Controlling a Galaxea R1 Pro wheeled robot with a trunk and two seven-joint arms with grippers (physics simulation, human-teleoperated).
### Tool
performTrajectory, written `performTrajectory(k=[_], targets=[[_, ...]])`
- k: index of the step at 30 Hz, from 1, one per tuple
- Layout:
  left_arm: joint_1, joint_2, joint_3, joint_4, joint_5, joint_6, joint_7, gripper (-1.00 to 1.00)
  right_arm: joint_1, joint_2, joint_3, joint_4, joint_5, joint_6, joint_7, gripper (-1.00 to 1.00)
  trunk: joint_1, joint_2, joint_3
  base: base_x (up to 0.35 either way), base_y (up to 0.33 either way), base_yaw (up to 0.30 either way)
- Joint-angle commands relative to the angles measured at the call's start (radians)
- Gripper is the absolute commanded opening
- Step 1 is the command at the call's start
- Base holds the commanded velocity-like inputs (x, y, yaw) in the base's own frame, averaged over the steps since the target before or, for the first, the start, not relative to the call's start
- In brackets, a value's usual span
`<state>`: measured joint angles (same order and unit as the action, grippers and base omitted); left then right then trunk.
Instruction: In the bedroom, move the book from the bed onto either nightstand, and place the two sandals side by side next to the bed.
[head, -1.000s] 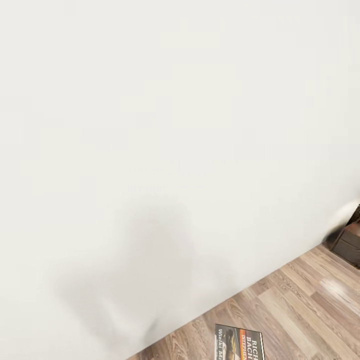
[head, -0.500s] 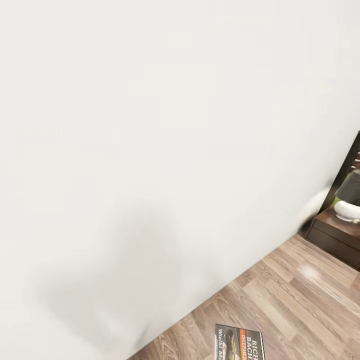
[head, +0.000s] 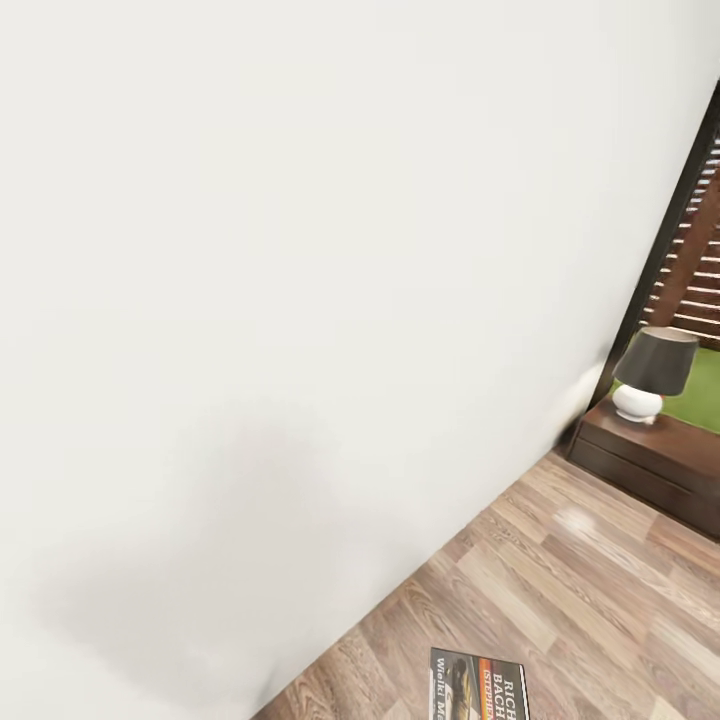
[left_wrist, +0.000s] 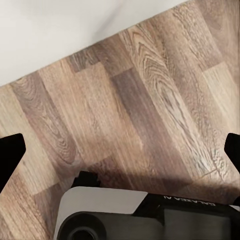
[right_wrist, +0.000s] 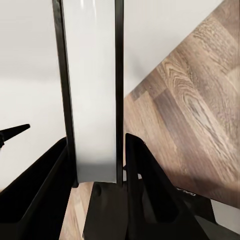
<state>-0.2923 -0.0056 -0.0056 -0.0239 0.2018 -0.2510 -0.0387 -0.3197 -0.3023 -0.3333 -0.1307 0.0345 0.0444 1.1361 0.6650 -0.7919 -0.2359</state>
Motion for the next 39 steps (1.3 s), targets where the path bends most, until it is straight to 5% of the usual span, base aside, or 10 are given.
performTrajectory(k=[1,39], targets=[[-0.001,0.0,-0.001,0.001,0.009,-0.004,-0.005,1.0,-0.001,0.0,-0.006,0.0,0.003,0.005,0.004,-1.0,0.0,-0.001,-0.001,0.0,0.0,-0.241],[-0.001,-0.01,0.004,0.002,0.017,-0.005,-0.002,1.0,-0.001,0.0,-0.006,0.0,0.004,0.005,0.004,-1.0,0.0,-0.001,0.004,0.0,0.0,-0.257]])
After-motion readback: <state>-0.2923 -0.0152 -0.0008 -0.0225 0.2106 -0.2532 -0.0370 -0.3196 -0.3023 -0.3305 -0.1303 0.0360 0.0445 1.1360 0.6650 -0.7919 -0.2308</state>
